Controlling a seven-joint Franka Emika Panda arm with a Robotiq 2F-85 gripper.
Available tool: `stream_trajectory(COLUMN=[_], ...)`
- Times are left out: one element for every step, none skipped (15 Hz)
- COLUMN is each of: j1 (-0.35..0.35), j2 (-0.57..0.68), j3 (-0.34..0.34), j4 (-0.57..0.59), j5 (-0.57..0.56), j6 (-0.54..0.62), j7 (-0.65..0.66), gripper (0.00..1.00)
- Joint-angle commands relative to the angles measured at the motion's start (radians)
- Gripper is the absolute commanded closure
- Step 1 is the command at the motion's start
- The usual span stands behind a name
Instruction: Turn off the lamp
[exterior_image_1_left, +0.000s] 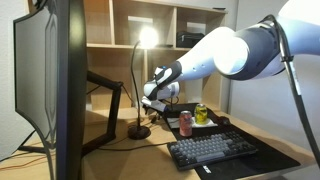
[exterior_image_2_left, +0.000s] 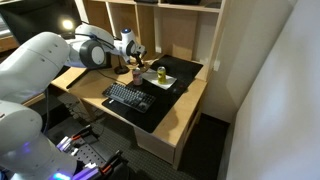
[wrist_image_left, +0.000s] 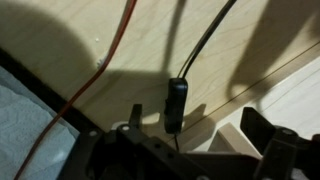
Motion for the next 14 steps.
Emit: stream_trajectory(j1=[-0.013,-0.013,-0.012,-0.010,-0.008,-0.006,-0.005,-0.005,-0.006,-0.006,-0.005,-0.005,-0.005,-0.005], j2=[0.054,0.064,0.074,0.082,0.084,0.090,0.095,0.102,0.109,0.114,0.118,0.123,0.128,0.131], j3=[0.022,0.025,0.028,0.030,0.029,0.028,0.030,0.030,0.033,0.033,0.032,0.032,0.032,0.031], j4=[0.090,0.106,0.119,0.131,0.131,0.140,0.145,0.152,0.159,0.161,0.163,0.167,0.172,0.179], j5=[0.011,0.012,0.014,0.015,0.018,0.017,0.016,0.014,0.014,0.013,0.012,0.011,0.010,0.010], j6=[-0.057,-0.062,-0.064,-0.059,-0.046,-0.044,-0.042,-0.041,-0.040,-0.037,-0.034,-0.028,-0.026,-0.024], j7=[-0.004,-0.004,-0.002,0.006,0.010,0.019,0.024,0.028,0.029,0.031,0.033,0.034,0.035,0.034], gripper=[0.00,0.00,0.00,0.00,0.00,0.00,0.01,0.13,0.20,0.21,0.31,0.40,0.48,0.52])
